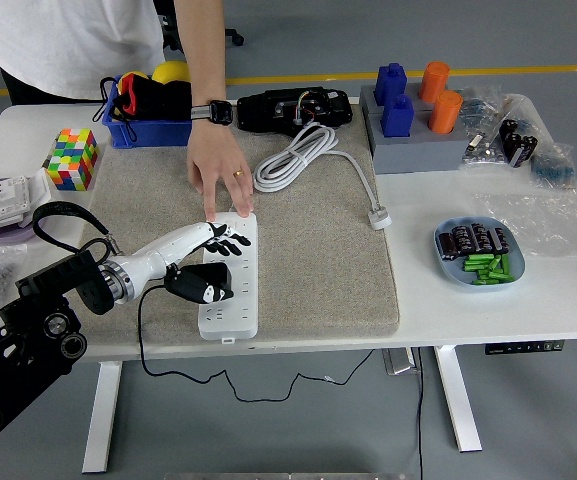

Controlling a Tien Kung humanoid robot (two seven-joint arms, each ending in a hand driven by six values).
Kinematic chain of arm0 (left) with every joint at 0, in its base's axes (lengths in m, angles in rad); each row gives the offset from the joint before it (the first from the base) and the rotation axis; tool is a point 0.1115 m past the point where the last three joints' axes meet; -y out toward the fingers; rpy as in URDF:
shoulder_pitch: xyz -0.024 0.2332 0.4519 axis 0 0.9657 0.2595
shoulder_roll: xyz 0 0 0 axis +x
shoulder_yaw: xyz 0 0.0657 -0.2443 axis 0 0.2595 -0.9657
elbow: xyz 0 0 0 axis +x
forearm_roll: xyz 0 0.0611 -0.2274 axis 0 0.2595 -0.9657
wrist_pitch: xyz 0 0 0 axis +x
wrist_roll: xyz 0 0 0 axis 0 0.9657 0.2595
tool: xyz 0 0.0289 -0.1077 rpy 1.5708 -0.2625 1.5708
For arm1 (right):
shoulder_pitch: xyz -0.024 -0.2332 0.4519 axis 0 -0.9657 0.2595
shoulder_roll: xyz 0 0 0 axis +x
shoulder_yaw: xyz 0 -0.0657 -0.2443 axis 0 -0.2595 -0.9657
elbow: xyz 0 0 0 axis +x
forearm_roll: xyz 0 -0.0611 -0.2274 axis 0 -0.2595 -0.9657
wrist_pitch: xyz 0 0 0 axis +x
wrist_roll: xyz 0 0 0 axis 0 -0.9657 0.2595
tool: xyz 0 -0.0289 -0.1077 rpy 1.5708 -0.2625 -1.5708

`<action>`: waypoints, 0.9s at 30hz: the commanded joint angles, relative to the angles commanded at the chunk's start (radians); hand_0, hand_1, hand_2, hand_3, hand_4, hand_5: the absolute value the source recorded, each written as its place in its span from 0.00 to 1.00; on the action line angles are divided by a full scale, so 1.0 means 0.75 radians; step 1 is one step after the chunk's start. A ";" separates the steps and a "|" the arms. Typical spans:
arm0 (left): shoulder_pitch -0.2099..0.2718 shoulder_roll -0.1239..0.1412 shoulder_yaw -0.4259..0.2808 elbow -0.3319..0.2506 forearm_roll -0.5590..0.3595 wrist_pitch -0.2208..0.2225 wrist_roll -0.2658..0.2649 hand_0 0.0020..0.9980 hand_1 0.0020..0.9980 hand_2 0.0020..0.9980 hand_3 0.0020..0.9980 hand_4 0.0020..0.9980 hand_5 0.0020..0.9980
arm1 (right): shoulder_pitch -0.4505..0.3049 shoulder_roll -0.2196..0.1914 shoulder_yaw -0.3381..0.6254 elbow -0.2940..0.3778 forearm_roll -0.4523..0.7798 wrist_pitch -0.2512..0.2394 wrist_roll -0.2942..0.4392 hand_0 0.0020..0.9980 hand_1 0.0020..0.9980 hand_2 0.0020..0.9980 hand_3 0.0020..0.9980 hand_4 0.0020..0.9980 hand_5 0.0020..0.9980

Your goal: Pull the plug out,throw it away,press the button

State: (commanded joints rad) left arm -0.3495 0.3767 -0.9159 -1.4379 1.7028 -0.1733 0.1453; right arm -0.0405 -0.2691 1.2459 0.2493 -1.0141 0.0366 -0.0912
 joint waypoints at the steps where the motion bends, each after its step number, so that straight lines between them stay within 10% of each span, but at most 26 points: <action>1: 0.001 0.002 -0.002 0.000 0.004 -0.002 0.003 0.74 0.79 0.80 0.84 0.91 0.00 | 0.000 0.000 0.000 0.000 0.000 0.000 0.000 0.73 0.68 0.66 0.64 0.74 0.58; 21: 0.033 0.029 -0.013 0.008 0.062 -0.001 0.021 0.64 0.58 0.51 0.65 0.88 0.00 | -0.003 0.003 0.009 0.000 -0.004 -0.002 0.002 0.73 0.68 0.66 0.64 0.74 0.58; 22: 0.033 0.027 -0.013 0.008 0.061 0.004 0.019 0.49 0.44 0.41 0.58 0.85 0.00 | -0.003 0.003 0.009 0.000 -0.004 -0.003 0.003 0.73 0.68 0.66 0.64 0.74 0.58; 27: 0.026 0.020 -0.008 0.012 0.049 0.027 0.008 0.40 0.36 0.35 0.54 0.84 0.00 | -0.003 0.003 0.008 -0.001 -0.004 -0.004 0.005 0.73 0.68 0.66 0.64 0.74 0.58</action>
State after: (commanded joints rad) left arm -0.3303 0.3913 -0.9220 -1.4292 1.7395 -0.1528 0.1511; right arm -0.0431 -0.2670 1.2522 0.2489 -1.0174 0.0336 -0.0878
